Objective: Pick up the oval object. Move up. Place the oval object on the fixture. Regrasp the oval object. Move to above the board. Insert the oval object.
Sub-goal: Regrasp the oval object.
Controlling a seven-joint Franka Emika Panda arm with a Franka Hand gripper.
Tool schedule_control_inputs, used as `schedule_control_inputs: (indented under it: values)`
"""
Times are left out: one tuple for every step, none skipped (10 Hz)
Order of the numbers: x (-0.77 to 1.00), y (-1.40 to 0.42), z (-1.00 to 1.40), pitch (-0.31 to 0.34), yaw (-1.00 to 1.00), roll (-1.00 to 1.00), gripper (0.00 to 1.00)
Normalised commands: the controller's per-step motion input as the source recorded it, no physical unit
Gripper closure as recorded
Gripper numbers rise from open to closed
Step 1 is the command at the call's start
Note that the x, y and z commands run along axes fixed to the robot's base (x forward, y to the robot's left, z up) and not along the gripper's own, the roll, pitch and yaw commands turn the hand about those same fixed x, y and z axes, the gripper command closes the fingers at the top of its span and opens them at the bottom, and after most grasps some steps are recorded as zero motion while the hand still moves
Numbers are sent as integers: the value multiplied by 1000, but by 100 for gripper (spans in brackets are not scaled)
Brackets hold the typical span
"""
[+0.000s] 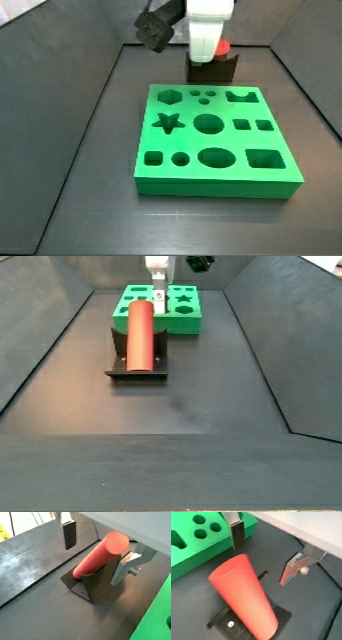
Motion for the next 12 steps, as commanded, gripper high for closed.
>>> schedule_control_inputs:
  values:
    - [848,-15,6,208,57,-27,0]
    - [779,-15,6,216,52,-31,0]
    - [715,-15,2,218,51,-36,0]
    - [652,-14,5,222,50,-40,0]
    - [573,-12,1,232,51,-42,0]
    - [518,-12,4,238,50,-43,0]
    - [466,-10,9,244,49,-44,0]
    - [417,-11,4,250,53,-46,0]
    - [368,-12,-1,249,57,-47,0]
    - [326,-13,1,242,60,-46,0]
    - [294,-12,2,237,62,-42,0]
    - [213,-10,-2,232,63,-35,0]
